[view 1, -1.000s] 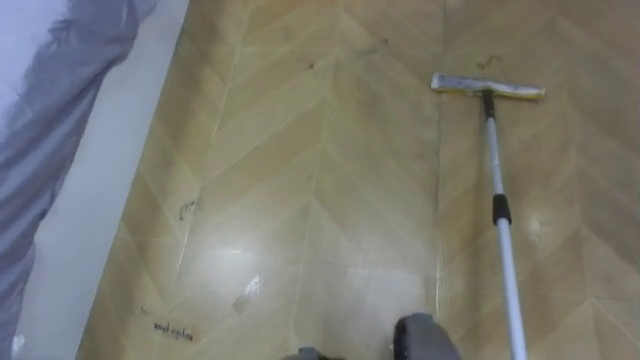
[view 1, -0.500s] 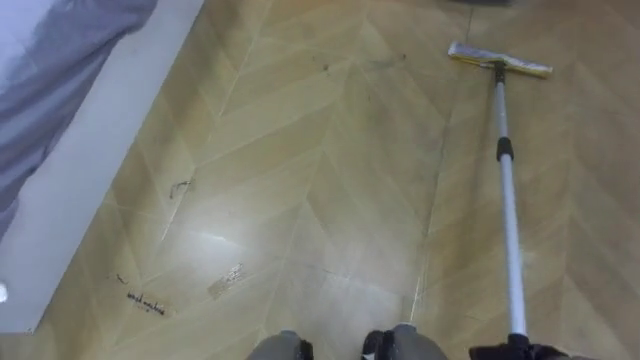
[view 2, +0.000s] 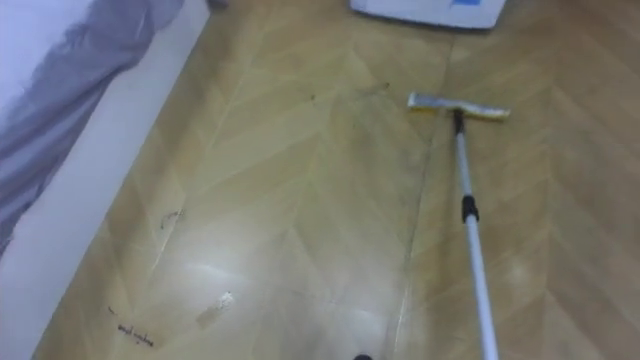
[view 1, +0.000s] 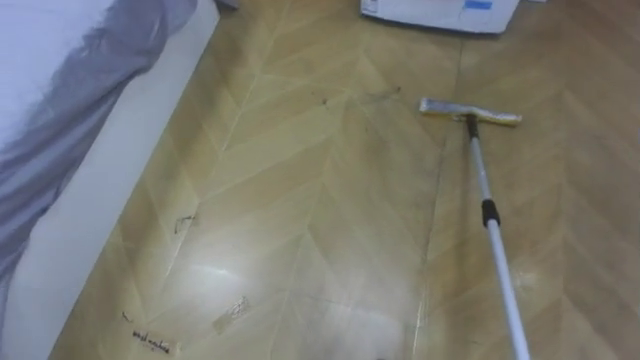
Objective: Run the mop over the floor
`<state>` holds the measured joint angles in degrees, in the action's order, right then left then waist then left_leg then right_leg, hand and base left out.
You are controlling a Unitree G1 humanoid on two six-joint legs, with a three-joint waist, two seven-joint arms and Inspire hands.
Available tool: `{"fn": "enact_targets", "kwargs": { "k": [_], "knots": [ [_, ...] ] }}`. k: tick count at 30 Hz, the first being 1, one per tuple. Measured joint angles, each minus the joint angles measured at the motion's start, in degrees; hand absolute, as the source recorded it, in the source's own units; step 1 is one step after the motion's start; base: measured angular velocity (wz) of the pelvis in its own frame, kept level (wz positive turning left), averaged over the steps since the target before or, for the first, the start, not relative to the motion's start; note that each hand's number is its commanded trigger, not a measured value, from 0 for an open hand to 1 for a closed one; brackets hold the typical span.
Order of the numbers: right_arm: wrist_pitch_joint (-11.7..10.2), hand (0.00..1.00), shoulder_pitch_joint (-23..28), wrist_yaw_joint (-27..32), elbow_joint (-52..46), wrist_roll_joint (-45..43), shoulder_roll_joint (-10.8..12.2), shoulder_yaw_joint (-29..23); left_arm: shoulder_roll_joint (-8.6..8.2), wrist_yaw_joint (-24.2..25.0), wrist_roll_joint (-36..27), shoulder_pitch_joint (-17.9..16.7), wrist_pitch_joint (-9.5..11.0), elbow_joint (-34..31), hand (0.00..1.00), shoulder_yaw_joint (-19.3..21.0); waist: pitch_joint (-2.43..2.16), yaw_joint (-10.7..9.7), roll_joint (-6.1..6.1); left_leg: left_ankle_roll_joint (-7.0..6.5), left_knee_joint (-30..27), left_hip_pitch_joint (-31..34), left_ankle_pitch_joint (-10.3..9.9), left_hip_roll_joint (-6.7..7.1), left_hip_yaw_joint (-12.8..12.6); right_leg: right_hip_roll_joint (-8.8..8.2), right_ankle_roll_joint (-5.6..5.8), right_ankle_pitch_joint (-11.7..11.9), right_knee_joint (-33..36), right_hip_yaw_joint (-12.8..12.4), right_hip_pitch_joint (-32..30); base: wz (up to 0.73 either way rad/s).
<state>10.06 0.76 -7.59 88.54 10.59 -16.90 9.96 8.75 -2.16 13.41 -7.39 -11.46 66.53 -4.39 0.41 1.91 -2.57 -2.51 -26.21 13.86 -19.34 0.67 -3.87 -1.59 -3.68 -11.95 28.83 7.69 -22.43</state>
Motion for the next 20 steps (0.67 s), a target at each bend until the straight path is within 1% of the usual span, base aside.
{"fn": "enact_targets", "kwargs": {
  "k": [1,3,5,6,8,10,13,14,15,16,18,20],
  "knots": [
    [0.0,1.0,0.9,-0.1,-0.3,-0.6,0.6,0.0,0.02,-0.1,0.3,-0.2,-0.1,0.4,0.0,0.4,-0.09,-0.3,0.32,0.0,2.2,-2.3,0.6,0.09,-0.7,0.1,0.05,0.1,-0.7,-0.7,1.3,-0.24],
    [0.2,1.0,2.2,-0.2,-1.3,-1.1,1.3,0.0,0.02,-0.2,0.3,-0.2,-0.1,0.4,0.0,0.4,-0.07,-0.5,0.61,0.06,5.2,-5.7,1.4,0.08,-1.4,0.64,0.17,0.3,-2.1,-1.4,3.7,-0.24],
    [1.4,1.0,2.7,-0.9,-1.6,-1.8,2.0,0.0,0.02,-0.2,0.6,-0.4,-0.1,0.6,0.0,0.9,-0.01,-0.7,1.1,0.27,8.2,-9.9,1.9,0.08,-2.1,1.17,0.17,0.3,-3.7,-1.6,7.0,-0.15],
    [1.6,1.0,2.7,-0.9,-1.7,-1.8,2.3,0.0,0.02,-0.2,0.8,-0.5,0.0,0.6,0.0,1.3,0.0,-0.7,1.34,0.35,8.9,-10.8,2.0,0.02,-2.1,1.39,0.16,0.3,-4.1,-1.7,7.7,-0.12],
    [2.3,1.0,2.8,-1.6,-1.7,-2.3,3.4,0.0,0.29,-0.3,1.0,-1.0,0.0,0.9,0.0,2.7,-0.14,-0.7,2.69,0.68,11.5,-13.6,2.6,-0.29,-2.2,2.1,0.0,0.4,-5.9,-1.9,9.7,-0.08],
    [2.9,1.0,3.1,-2.4,-1.7,-2.7,4.1,0.0,0.25,-0.2,2.1,-1.8,-0.3,1.6,0.0,4.0,-0.16,-0.7,3.45,0.88,12.8,-16.1,2.9,-0.72,-2.2,2.81,-0.12,0.7,-7.5,-1.9,11.7,-0.04],
    [4.0,1.0,3.3,-3.1,-1.8,-4.1,4.9,-0.1,0.25,0.1,2.5,-3.2,-1.5,2.1,0.0,4.4,-0.19,-0.6,4.28,0.94,13.0,-18.4,3.0,-1.17,-2.3,3.39,-0.12,0.7,-9.2,-2.1,14.6,-0.05],
    [4.4,1.0,3.1,-3.2,-1.8,-4.4,5.2,-0.1,0.22,0.3,2.5,-3.4,-2.0,2.1,0.0,4.9,-0.29,-0.5,4.46,0.94,13.0,-19.1,3.0,-1.2,-2.3,3.73,-0.11,0.7,-9.6,-2.3,15.4,-0.05],
    [4.5,1.0,3.1,-3.2,-1.8,-4.6,5.4,-0.1,0.17,0.4,2.5,-3.5,-2.2,2.1,0.0,5.4,-0.08,-0.3,4.96,0.94,13.1,-19.5,3.0,-1.25,-2.2,3.76,0.02,0.8,-10.0,-2.5,15.9,-0.11],
    [4.6,1.0,3.1,-3.2,-1.8,-4.6,5.7,-0.1,0.02,0.7,2.5,-3.5,-2.3,2.1,0.0,6.1,-0.12,0.1,5.01,0.94,13.2,-20.2,3.0,-1.37,-2.3,3.9,0.07,1.0,-10.6,-2.9,16.7,-0.13],
    [4.8,1.0,3.1,-3.1,-1.8,-4.8,5.9,-0.1,-0.34,0.9,2.5,-3.6,-2.3,2.1,0.0,6.6,-0.12,0.2,5.18,0.94,13.5,-20.9,3.0,-1.42,-2.4,4.25,0.25,1.2,-11.3,-3.0,17.6,-0.07],
    [5.1,1.0,3.3,-2.8,-2.4,-6.0,5.9,-0.1,-0.47,1.6,2.7,-3.7,-2.4,1.9,0.0,6.7,-0.1,0.1,5.1,0.94,13.9,-21.8,2.9,-1.39,-2.4,4.39,0.48,1.5,-11.9,-3.2,18.6,-0.02]
  ]
}}
